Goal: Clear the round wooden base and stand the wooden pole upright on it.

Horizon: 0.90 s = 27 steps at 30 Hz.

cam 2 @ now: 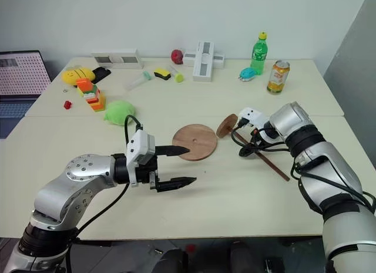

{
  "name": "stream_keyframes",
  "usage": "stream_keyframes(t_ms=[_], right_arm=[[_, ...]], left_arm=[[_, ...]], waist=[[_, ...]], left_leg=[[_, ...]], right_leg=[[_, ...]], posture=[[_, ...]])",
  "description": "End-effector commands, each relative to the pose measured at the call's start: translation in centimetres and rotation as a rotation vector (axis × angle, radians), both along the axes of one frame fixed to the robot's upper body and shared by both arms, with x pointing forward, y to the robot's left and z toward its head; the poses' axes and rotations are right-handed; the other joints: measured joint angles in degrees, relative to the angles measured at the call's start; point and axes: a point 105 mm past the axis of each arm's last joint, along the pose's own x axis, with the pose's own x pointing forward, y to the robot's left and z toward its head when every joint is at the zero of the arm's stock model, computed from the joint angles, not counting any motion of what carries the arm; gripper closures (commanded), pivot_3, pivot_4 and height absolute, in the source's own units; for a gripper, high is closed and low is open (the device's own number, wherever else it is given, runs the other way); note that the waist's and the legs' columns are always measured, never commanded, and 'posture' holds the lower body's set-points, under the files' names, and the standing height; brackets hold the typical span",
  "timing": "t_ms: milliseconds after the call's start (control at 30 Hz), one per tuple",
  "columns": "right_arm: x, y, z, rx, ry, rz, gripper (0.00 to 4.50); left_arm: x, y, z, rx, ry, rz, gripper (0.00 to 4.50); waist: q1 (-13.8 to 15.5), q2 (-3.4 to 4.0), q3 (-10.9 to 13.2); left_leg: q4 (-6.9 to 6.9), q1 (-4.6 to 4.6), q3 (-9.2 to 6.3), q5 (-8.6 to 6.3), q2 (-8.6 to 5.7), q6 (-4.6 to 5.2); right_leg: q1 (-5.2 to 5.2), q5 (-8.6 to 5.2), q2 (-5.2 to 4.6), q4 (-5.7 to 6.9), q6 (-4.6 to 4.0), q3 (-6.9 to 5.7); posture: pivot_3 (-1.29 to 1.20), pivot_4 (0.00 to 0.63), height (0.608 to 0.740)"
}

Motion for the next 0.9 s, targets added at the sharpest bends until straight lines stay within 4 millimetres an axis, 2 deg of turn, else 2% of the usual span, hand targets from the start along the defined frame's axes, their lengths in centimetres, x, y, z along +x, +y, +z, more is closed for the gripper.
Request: stream_keyframes(t_ms=[33, 233, 467, 600, 667, 733, 767, 800, 867, 900], right_arm=[[0.0, 0.6, 1.3, 0.004, 0.01, 0.022, 1.02], [0.0, 0.4, 1.2, -0.008, 0.039, 0.004, 2.63], [0.2, 0.8, 1.2, 0.003, 0.045, -0.008, 4.17], [0.4, 1.1, 2.0, 0.054, 0.04, -0.042, 4.26], [0.7, 2.6, 4.4, 0.186, 0.004, -0.039, 4.26], [0.7, 5.8, 9.0, 0.386, -0.158, 0.128, 4.26], [0.3, 7.7, 12.0, 0.521, -0.267, 0.207, 4.26], [0.0, 8.7, 14.1, 0.623, -0.345, 0.22, 4.26], [-0.6, 10.2, 17.1, 0.803, -0.432, 0.199, 4.26], [-1.0, 10.7, 17.8, 0.855, -0.473, 0.194, 4.26]], left_arm=[[-0.3, -0.1, 0.9, -0.017, -0.043, -0.001, 0.0], [-0.4, -0.2, 0.9, -0.025, -0.04, 0.005, 0.0], [-0.3, -0.2, 0.9, -0.029, -0.04, 0.006, 0.0], [-0.3, -0.1, 1.0, -0.032, -0.043, 0.007, 0.0], [-0.7, 0.5, 1.0, -0.043, -0.03, 0.012, 0.0], [-0.9, 1.5, 0.6, -0.057, -0.022, 0.05, 0.0], [-1.0, 2.1, 0.4, -0.071, -0.026, 0.083, 0.0], [-1.0, 2.4, 0.3, -0.085, -0.035, 0.111, 0.0], [-0.8, 3.0, 0.4, -0.137, -0.073, 0.182, 0.0], [-0.6, 3.3, 0.3, -0.158, -0.093, 0.222, 0.0]], waist=[[0.0, 0.0, 0.0], [0.0, 0.01, 0.0], [0.0, 0.01, 0.0], [0.0, 0.01, 0.0], [-0.1, 0.03, 0.0], [-0.4, 0.06, 0.0], [-0.5, 0.08, 0.0], [-0.6, 0.08, 0.0], [-0.7, 0.09, 0.1], [-0.5, 0.08, 0.0]], left_leg=[[0.0, 0.0, -0.01, 0.0, 0.0, 0.0], [0.0, 0.0, 0.0, 0.0, 0.0, 0.0], [-0.01, 0.0, 0.0, 0.0, 0.01, 0.0], [0.0, 0.0, 0.0, 0.0, 0.01, -0.01], [-0.01, -0.01, 0.01, 0.0, 0.01, -0.01], [-0.01, -0.08, 0.1, 0.02, 0.02, -0.05], [-0.01, -0.11, 0.13, 0.03, 0.05, -0.06], [-0.02, -0.14, 0.16, 0.08, 0.07, -0.15], [-0.04, -0.21, 0.17, 0.08, 0.16, -0.15], [-0.04, -0.21, 0.15, 0.08, 0.16, -0.15]], right_leg=[[0.0, 0.0, 0.0, 0.0, 0.0, -0.01], [-0.02, 0.0, 0.01, 0.03, 0.0, 0.0], [-0.03, 0.0, 0.01, 0.04, 0.0, 0.0], [-0.04, 0.0, 0.0, 0.05, 0.0, 0.01], [-0.06, 0.0, 0.01, 0.06, 0.0, 0.02], [-0.23, 0.0, 0.0, 0.18, 0.0, 0.14], [-0.33, 0.0, 0.01, 0.24, 0.0, 0.18], [-0.41, 0.0, 0.01, 0.32, 0.0, 0.18], [-0.54, 0.0, 0.06, 0.4, -0.01, 0.18], [-0.54, 0.0, 0.06, 0.44, -0.01, 0.14]], posture=[[0.0, 0.15, 0.74], [0.0, 0.15, 0.74], [0.0, 0.15, 0.74], [0.0, 0.15, 0.74], [0.0, 0.15, 0.74], [0.0, 0.15, 0.74], [0.0, 0.15, 0.74], [0.0, 0.15, 0.74], [0.0, 0.15, 0.74], [0.0, 0.15, 0.74]])
